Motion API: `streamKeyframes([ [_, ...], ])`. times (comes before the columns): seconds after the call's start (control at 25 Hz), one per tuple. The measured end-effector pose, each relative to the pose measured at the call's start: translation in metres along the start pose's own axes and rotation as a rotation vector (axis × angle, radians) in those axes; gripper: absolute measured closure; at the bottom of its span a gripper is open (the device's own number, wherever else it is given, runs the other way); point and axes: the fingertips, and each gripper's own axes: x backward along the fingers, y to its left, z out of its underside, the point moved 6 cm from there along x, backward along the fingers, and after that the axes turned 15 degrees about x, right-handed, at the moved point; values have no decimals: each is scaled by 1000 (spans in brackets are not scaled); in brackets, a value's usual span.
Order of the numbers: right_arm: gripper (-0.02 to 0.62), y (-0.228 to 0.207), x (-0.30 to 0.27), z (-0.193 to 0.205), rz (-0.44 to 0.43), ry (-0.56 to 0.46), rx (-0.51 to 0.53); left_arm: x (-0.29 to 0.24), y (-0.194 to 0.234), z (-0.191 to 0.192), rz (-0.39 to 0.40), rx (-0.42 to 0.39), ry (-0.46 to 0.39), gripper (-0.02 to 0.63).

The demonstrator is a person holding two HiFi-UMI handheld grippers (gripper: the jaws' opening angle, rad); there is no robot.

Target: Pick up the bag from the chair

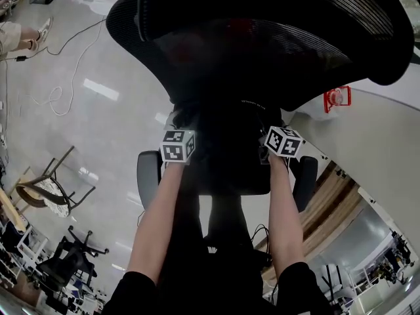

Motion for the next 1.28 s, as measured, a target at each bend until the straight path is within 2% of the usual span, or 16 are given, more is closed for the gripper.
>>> streamKeyframes([
  [0.32,515,19,16,4,19,-2,63,16,-2,13,12,13,8,510],
  [0.64,537,35,45,2,30,-14,97,46,-14,21,39,31,-4,523],
  [0.8,540,43,58,-3,42,-48,88,59,-19,11,72,-1,-12,526],
  [0.92,541,54,78,-7,42,-73,90,81,-28,4,93,-24,-27,528],
  [1.12,543,76,124,-22,48,-106,117,127,-47,-2,128,-17,-51,529],
  [1.28,543,93,163,-42,52,-154,139,165,-68,-15,157,-18,-107,531],
])
